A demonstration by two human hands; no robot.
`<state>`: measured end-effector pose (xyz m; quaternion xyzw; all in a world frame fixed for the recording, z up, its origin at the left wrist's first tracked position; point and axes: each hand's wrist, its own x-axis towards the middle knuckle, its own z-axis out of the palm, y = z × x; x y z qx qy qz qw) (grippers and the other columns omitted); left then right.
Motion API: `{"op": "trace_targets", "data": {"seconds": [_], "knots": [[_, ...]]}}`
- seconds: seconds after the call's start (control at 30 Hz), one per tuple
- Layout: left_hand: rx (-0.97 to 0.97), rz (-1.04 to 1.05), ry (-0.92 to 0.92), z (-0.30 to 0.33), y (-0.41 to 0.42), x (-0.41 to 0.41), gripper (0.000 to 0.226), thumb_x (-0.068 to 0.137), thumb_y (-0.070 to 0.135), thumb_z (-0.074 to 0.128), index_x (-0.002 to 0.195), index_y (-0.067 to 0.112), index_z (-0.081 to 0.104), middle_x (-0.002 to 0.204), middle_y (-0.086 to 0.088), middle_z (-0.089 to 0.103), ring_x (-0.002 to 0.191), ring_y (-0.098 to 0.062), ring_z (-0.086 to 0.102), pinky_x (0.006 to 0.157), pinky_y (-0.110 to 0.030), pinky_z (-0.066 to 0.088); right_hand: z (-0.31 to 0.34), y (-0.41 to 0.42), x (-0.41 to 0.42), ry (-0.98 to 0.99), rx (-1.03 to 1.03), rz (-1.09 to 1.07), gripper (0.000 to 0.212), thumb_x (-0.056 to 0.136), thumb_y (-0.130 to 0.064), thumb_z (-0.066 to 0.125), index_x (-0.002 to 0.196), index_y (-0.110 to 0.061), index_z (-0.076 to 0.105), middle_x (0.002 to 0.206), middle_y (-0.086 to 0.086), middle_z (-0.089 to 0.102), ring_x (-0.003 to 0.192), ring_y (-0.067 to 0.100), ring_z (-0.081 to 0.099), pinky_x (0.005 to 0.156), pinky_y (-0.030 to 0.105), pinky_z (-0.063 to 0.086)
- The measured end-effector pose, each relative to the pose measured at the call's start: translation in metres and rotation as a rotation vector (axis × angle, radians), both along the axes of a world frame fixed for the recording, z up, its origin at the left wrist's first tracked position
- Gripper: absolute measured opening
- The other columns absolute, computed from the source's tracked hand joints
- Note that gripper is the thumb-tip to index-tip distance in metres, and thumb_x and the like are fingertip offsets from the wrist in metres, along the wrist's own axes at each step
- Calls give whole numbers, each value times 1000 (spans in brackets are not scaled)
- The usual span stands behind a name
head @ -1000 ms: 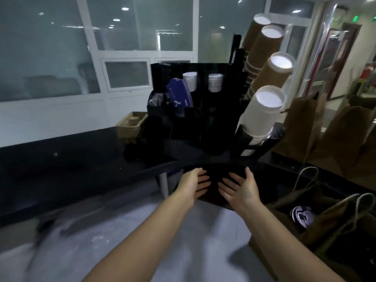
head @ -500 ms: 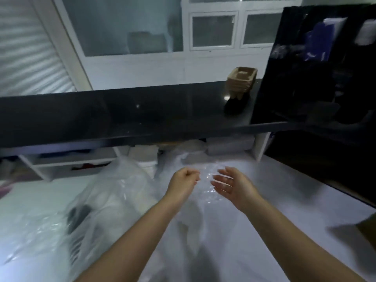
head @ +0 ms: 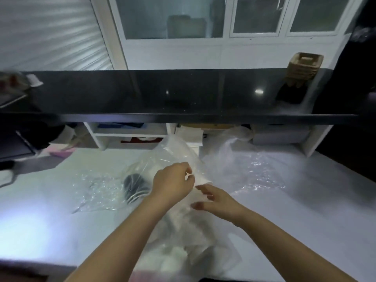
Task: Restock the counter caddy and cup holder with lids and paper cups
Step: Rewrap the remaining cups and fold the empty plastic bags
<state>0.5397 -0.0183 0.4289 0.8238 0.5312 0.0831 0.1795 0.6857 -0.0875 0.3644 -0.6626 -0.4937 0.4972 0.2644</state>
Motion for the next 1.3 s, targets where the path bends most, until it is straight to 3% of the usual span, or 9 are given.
{"op": "trace_targets", "data": {"seconds": [0.2, 0.33, 0.43, 0.53, 0.73, 0.87, 1.07, 1.17, 1.3], "knots": [[-297, 1, 242, -8, 3, -44, 43, 87, 60, 50, 80, 20, 65, 83, 6, 66, 81, -14, 60, 71, -30, 46, -21, -3, -15, -317, 75, 342, 130, 56, -71, 76, 149, -44, -11, 162, -8, -9, 149, 13, -2, 120, 38, 17], [-459, -48, 146, -27, -3, -63, 61, 85, 68, 48, 125, 24, 62, 130, 6, 60, 117, -14, 56, 97, -30, 43, -28, -15, -29, -472, 210, 524, 132, 58, -74, 72, 139, -53, -29, 155, -6, -34, 147, 20, -20, 121, 44, 9], [-495, -30, -13, -33, -7, -73, 61, 86, 64, 51, 134, 26, 56, 139, 7, 54, 124, -12, 51, 104, -29, 41, -33, -22, -35, -571, 374, 679, 129, 64, -72, 70, 139, -49, -32, 149, -6, -44, 143, 23, -29, 120, 41, -2], [-532, -23, -119, -35, -9, -78, 60, 89, 57, 53, 138, 23, 52, 141, 7, 52, 127, -9, 48, 109, -28, 37, -36, -20, -32, -643, 448, 731, 101, 83, -54, 64, 150, -40, -11, 154, -1, -35, 141, 16, -27, 117, 28, -4], [-445, 57, -323, -50, -11, -93, 63, 78, 66, 59, 126, 27, 62, 120, 16, 64, 111, 1, 58, 102, -28, 44, -32, -2, -8, -566, 491, 437, 38, 96, -25, 54, 134, -32, 55, 153, -5, 37, 136, 13, 41, 111, 21, 32], [-258, 54, -375, -70, -23, -108, 22, 86, 47, 64, 103, 33, 70, 101, 16, 68, 98, 1, 62, 85, -18, 48, -34, 5, 19, -567, 382, 253, 31, 94, -26, 58, 125, -27, 64, 134, -7, 59, 123, 13, 55, 102, 19, 39], [-112, -56, -216, -91, -39, -111, 82, 63, 90, 48, 123, 36, 57, 123, 17, 54, 118, -6, 48, 99, -31, 45, -24, -15, 15, -409, 256, 310, 71, 80, -64, 61, 143, -38, 40, 140, -23, 42, 128, 0, 42, 105, 20, 35], [-106, -106, -116, -86, -41, -106, 107, 53, 97, 39, 143, 39, 37, 137, 27, 33, 134, -1, 20, 116, -32, 21, -20, -21, 4, -381, 244, 440, 93, 72, -70, 65, 149, -41, 22, 140, -31, 27, 129, -6, 30, 108, 21, 30], [60, -201, -69, -94, -39, -101, 79, 68, 79, 54, 131, 32, 56, 131, 17, 54, 129, -9, 45, 109, -34, 32, -36, -18, 1, -393, 289, 409, 62, 84, -57, 60, 140, -41, 41, 143, -22, 44, 130, -1, 42, 104, 15, 34]]}}
